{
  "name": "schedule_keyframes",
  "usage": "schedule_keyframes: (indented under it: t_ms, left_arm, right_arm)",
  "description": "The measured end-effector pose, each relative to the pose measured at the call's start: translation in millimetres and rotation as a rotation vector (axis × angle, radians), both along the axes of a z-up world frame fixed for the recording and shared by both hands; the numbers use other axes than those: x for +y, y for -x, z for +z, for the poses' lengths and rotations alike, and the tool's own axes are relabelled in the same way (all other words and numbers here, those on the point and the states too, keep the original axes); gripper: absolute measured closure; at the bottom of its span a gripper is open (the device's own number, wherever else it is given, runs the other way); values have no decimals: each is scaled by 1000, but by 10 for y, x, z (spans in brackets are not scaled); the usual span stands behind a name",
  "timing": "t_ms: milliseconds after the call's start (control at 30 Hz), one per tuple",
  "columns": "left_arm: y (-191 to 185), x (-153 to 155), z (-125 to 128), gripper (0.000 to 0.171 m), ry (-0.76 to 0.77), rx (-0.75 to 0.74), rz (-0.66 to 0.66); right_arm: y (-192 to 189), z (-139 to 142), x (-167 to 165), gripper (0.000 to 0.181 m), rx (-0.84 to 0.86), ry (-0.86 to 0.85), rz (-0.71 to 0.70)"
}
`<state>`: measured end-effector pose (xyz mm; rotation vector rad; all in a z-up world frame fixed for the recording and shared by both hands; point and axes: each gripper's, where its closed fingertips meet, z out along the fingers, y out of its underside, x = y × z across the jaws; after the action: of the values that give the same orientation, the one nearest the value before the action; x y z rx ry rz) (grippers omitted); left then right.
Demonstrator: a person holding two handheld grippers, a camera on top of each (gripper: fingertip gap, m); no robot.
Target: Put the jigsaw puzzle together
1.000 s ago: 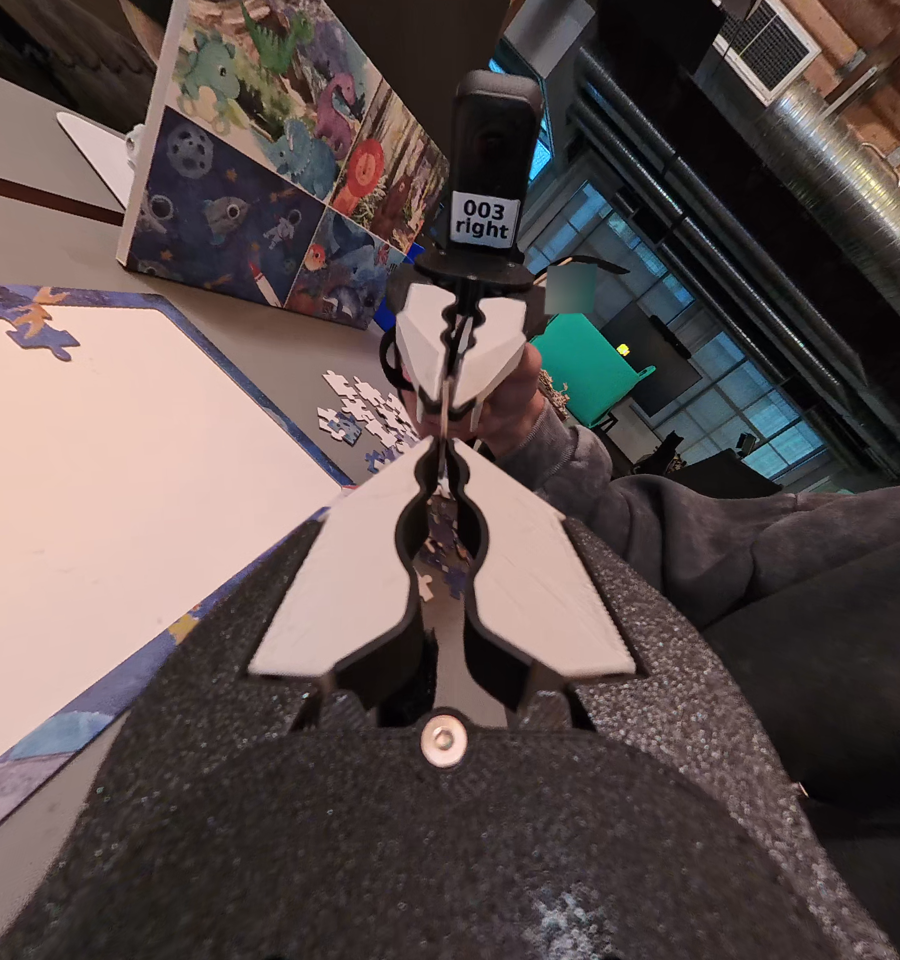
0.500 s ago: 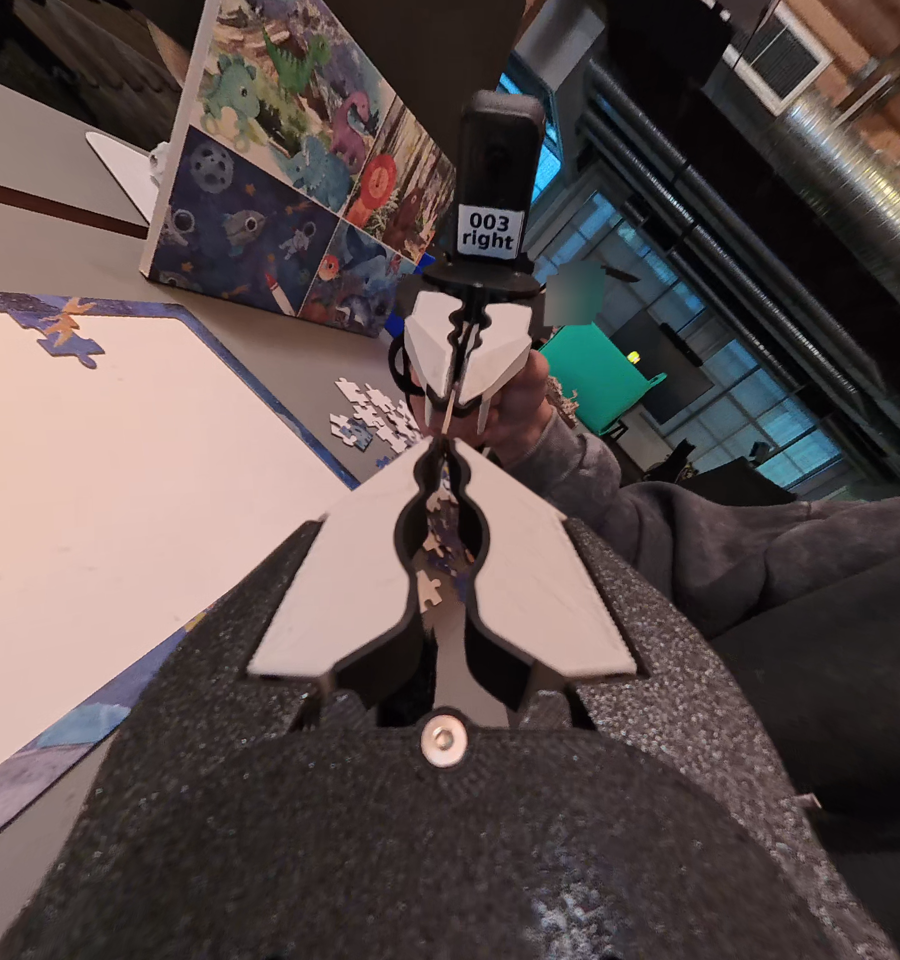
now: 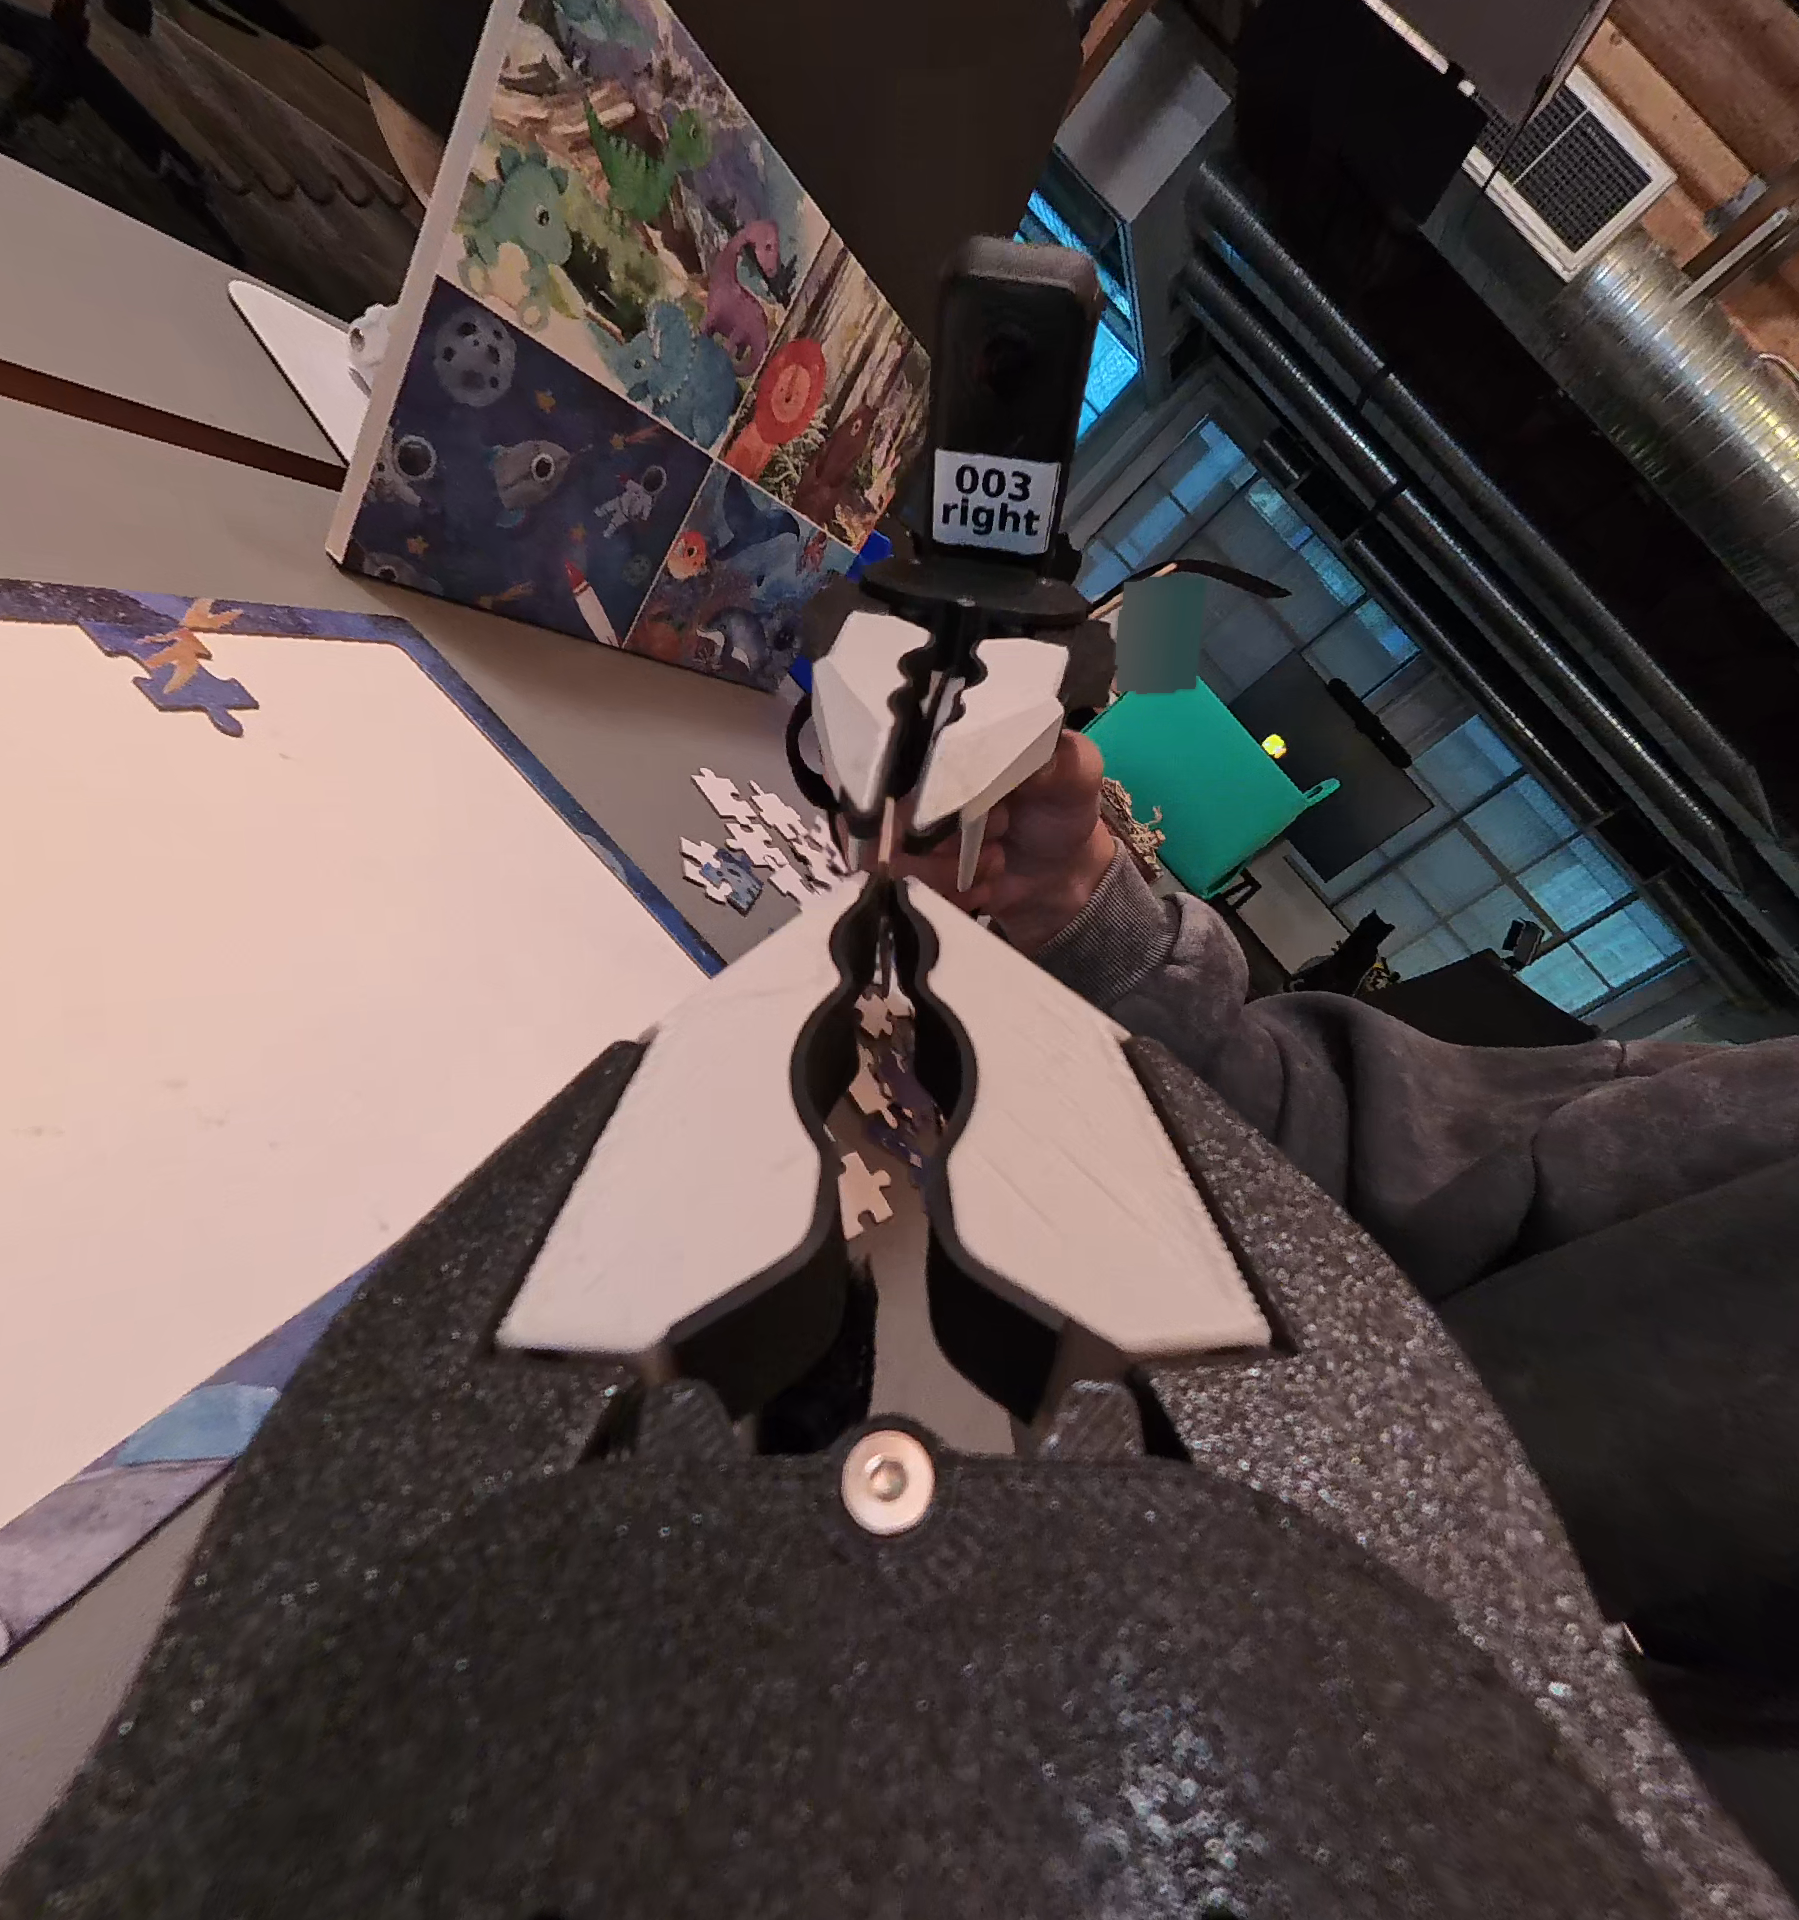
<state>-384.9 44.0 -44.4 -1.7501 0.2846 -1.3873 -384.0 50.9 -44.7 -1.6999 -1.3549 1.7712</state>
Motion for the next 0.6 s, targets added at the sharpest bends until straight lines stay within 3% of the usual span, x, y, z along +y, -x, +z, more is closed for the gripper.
schedule_keyframes:
  t_ms: [100, 167, 300, 367, 500, 600]
  left_arm:
    - [41, 20, 18, 171, 8, -23, 13]
    - [43, 17, 30, 171, 9, -35, 9]
    - [73, 90, 0, 170, 7, -4, 69]
    - [145, 168, -79, 163, 8, 60, 137]
    - [130, 219, -161, 167, 27, 90, 150]
    - [67, 267, -313, 169, 18, 219, 165]
  right_arm:
    - [-9, -31, -17, 165, -13, 25, 16]
    - [1, -38, -29, 179, -8, 1, 19]
    - [-11, -42, 52, 180, -7, -31, -10]
    - [-63, -128, 323, 180, -35, -32, -124]
    - [-310, -560, 1318, 180, -209, 136, -504]
    - [-369, -931, 1655, 180, -368, 186, -578]
